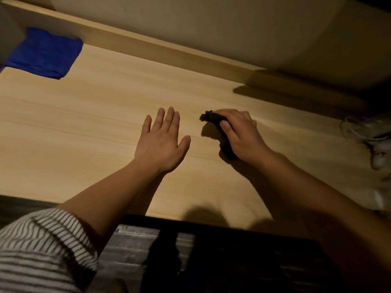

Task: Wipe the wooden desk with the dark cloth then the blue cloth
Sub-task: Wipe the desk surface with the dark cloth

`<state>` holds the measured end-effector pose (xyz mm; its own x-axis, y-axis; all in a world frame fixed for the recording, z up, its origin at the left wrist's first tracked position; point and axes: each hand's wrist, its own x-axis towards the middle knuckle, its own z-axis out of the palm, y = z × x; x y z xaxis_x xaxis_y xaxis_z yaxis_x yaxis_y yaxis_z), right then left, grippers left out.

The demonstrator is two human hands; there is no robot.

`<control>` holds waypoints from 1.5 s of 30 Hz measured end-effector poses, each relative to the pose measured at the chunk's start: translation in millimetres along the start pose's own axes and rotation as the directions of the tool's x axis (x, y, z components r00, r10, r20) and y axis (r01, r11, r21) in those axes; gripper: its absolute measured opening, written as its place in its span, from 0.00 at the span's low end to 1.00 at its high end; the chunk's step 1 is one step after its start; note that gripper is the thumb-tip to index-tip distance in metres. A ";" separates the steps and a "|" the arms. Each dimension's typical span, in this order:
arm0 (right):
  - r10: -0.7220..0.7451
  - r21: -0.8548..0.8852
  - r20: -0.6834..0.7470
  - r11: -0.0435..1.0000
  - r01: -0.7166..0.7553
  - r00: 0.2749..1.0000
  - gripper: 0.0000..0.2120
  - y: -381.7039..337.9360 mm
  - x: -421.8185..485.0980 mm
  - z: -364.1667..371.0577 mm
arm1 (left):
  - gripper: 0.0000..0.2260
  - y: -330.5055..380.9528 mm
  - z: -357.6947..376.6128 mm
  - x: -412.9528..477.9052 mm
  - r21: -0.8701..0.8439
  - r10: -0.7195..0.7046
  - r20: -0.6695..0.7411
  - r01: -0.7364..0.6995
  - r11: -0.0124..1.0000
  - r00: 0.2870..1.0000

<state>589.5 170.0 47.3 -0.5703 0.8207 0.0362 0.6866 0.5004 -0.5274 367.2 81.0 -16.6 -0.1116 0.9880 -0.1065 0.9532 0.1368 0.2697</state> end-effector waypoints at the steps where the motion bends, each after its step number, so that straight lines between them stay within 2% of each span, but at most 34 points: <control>1: -0.014 -0.059 -0.008 0.998 0.014 1.000 0.17 13.5 20.9 -4.6 | 0.36 1.0 0.3 -0.2 0.013 -0.006 -0.001 0.006 1.000 1.000; 4: -0.070 -0.233 0.024 0.970 0.073 0.997 0.17 49.4 77.3 -11.3 | 0.35 3.9 1.0 -0.2 0.027 -0.018 -0.007 0.018 0.999 1.000; 7: -0.054 -0.338 0.094 0.937 0.083 0.994 0.19 70.9 125.7 -15.0 | 0.35 4.8 2.6 1.4 0.045 -0.040 -0.017 0.041 0.998 0.999; 11: -0.039 -0.294 0.242 0.949 0.112 0.970 0.23 89.7 149.5 -10.4 | 0.35 6.3 5.5 2.3 0.066 -0.051 -0.020 0.053 0.996 0.998; 17: -0.069 -0.378 0.305 0.907 0.187 0.950 0.25 96.7 134.5 -4.9 | 0.35 5.7 3.8 2.0 0.085 -0.066 -0.013 0.067 0.994 0.998; 28: -0.162 -0.397 0.341 0.868 0.298 0.926 0.26 79.5 36.2 6.5 | 0.36 6.3 0.6 0.8 0.080 -0.065 0.008 0.064 0.995 0.998; 40: -0.077 -0.350 0.319 0.917 0.193 0.945 0.27 26.0 -106.3 32.7 | 0.37 6.6 -3.2 0.1 0.081 -0.025 0.024 0.023 0.996 0.999; 45: -0.071 -0.265 0.300 0.952 0.154 0.951 0.25 4.7 -153.7 44.1 | 0.38 3.9 -6.2 2.0 0.069 -0.009 0.052 0.005 0.998 0.999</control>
<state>660.5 34.1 1.8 -0.7263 0.6624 -0.1833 0.6851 0.6762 -0.2710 368.9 83.9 -9.8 -0.1052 0.9817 -0.1589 0.9697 0.1367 0.2026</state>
